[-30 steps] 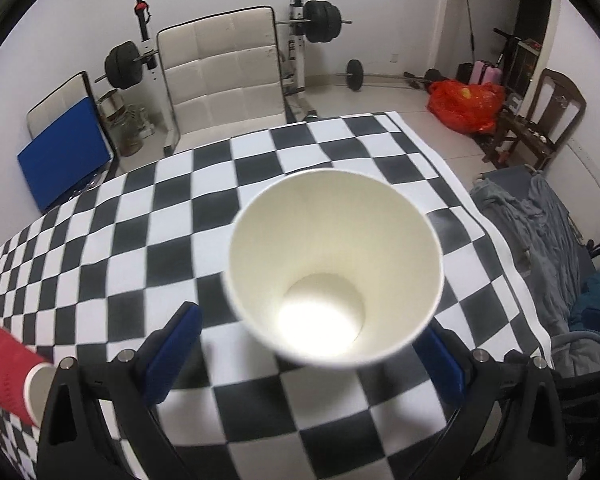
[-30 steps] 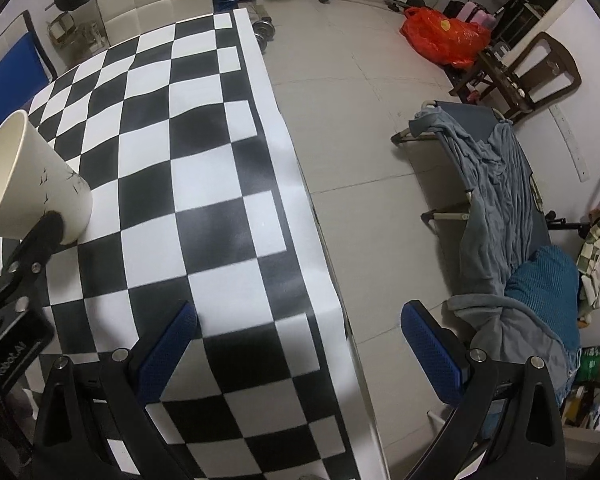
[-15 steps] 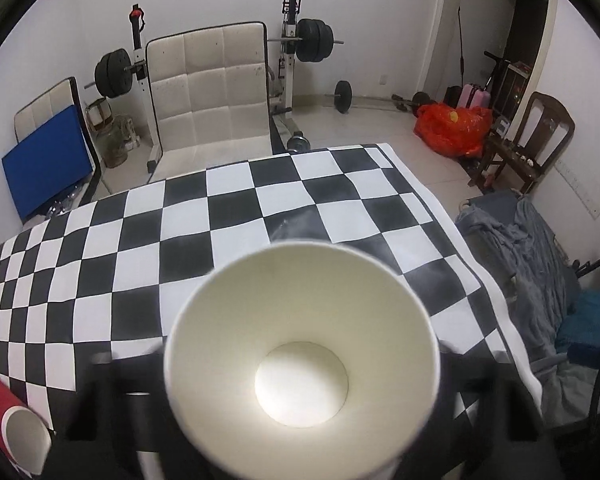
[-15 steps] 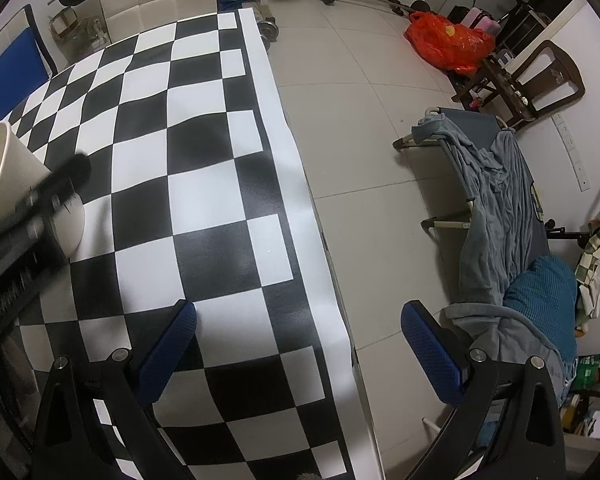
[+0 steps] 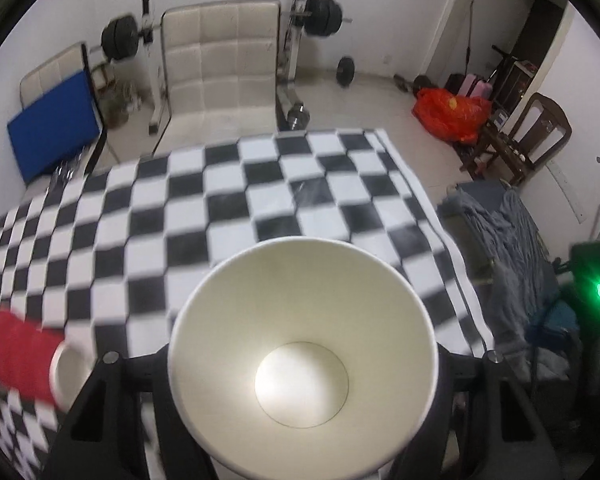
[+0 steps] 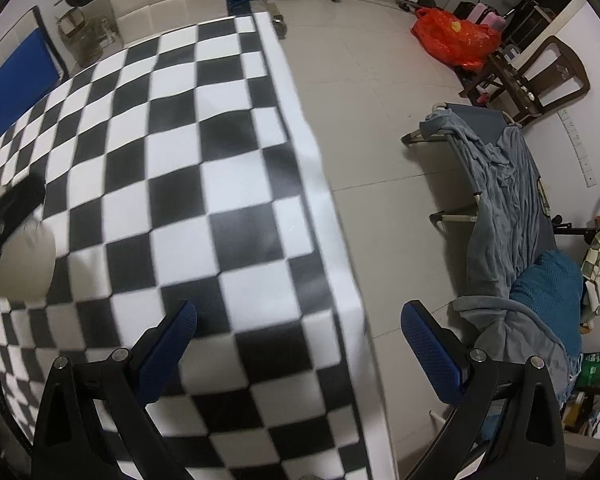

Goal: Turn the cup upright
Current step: 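Close the left gripper on the white cup's rim and lift it, then carry the white cup with the left gripper toward the right gripper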

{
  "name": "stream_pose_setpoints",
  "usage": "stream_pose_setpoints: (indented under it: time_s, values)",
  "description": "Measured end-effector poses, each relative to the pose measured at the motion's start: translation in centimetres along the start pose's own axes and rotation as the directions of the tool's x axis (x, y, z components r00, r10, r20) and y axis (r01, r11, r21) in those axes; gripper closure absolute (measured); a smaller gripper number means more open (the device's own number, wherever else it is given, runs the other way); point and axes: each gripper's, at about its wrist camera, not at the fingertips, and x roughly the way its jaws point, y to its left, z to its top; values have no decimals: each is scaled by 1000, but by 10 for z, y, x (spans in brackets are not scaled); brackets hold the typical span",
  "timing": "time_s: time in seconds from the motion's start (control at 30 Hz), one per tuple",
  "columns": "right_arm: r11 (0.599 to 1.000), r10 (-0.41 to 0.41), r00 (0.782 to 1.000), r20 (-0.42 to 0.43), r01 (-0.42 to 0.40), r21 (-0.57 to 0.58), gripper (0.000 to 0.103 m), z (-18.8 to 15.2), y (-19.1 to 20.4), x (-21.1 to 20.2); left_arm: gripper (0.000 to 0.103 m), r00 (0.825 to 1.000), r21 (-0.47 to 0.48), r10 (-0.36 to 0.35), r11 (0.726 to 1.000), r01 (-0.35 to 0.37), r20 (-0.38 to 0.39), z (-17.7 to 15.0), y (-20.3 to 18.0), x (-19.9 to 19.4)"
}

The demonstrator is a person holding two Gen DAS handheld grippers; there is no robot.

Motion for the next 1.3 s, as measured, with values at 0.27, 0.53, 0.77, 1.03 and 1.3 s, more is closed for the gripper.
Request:
stream_pose_setpoints:
  time_s: [0.27,0.53,0.77,1.03,1.3]
  values:
    - [996,31,999,-37,-35,-88,0,-67,41,-39,42,986,-48,51,997,-60,-161,-65,33,-58]
    - [988,53,996,-71,-62,-142,0,-167,100,-76,42,961,-64,43,996,-62,-272,-133,58,-106]
    - [997,58,993,-107,-64,-48,0,-219,117,-92,42,893,-127,-73,992,18,-443,-185,77,-106]
    - [1000,5,989,-145,-3,14,0,-239,107,-91,42,819,-171,-127,985,36,-560,-195,71,-46]
    - [1000,5,988,-155,-2,16,0,-227,100,-86,40,822,-210,-126,978,9,-555,-184,75,-29]
